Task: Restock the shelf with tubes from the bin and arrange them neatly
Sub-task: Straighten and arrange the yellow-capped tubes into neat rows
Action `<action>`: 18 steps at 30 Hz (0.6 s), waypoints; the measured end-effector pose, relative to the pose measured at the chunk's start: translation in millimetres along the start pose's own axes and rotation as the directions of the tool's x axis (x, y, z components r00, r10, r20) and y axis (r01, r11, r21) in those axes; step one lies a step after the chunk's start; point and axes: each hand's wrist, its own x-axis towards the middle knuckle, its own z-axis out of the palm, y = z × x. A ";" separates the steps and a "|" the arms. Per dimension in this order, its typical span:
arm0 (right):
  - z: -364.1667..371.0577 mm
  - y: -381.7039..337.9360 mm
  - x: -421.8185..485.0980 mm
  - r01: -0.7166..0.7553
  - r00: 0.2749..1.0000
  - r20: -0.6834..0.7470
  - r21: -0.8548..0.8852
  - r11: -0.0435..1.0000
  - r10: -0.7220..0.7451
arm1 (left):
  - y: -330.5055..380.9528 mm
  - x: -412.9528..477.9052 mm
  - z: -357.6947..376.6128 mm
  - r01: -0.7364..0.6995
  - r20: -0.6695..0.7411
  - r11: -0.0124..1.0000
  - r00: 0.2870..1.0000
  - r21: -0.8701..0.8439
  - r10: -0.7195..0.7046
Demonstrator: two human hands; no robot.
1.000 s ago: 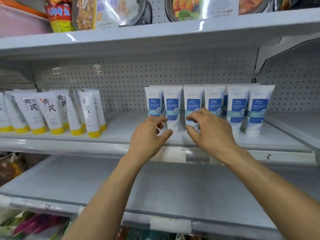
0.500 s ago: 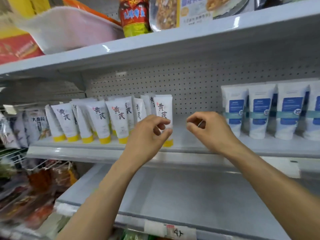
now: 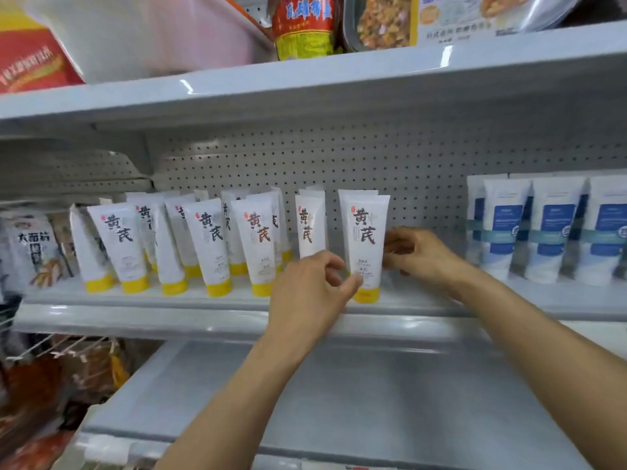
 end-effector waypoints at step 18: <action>-14.0 -8.8 22.5 0.016 0.976 0.214 0.116 0.993 -0.040 | 27.0 4.6 38.1 0.137 -0.141 0.985 0.982 0.101 -0.122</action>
